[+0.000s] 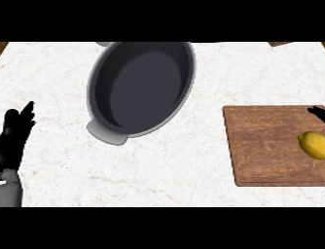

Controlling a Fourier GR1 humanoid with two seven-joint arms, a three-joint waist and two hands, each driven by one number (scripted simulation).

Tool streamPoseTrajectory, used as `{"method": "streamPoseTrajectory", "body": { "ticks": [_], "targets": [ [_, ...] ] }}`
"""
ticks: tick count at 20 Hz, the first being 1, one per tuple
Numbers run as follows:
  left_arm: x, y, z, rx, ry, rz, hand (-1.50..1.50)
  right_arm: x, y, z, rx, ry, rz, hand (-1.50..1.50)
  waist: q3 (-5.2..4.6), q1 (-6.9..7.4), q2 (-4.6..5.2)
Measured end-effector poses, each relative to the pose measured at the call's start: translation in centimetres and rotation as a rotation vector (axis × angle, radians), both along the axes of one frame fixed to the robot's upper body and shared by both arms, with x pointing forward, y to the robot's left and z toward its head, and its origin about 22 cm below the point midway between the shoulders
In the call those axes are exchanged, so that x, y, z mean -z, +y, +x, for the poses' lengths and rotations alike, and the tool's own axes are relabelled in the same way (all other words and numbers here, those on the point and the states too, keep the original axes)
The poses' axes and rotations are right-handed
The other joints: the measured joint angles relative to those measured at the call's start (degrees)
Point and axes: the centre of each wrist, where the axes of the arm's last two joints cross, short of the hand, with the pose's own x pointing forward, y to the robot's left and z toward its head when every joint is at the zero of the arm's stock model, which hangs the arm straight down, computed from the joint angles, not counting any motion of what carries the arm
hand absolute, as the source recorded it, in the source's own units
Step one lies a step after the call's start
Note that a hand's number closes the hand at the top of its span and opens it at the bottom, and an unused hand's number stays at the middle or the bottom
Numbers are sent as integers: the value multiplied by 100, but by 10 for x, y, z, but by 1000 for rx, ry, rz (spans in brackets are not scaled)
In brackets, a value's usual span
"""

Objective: Pick the lemon from the cutting board and place it in the pot

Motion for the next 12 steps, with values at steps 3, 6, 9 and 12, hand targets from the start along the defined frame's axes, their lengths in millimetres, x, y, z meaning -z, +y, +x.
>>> {"method": "streamPoseTrajectory", "body": {
  "ticks": [3, 6, 9, 12],
  "targets": [
    [-2, 2, 2, 2, 0, 0, 0, 11, 3, 2, 7, 23, -7, -150, 0, -3, 0],
    [-2, -1, 2, 5, -1, -2, 0, 13, 3, 9, 8, 38, -4, -150, -1, 2, -1],
    [-2, 3, 1, 5, 4, -7, 0, 21, 1, 11, 12, 53, -6, -150, 1, 0, 1],
    [-1, 8, 4, 5, 4, -10, 0, 29, -5, 16, 16, 63, 8, -150, 0, 1, 1]
  ]
}}
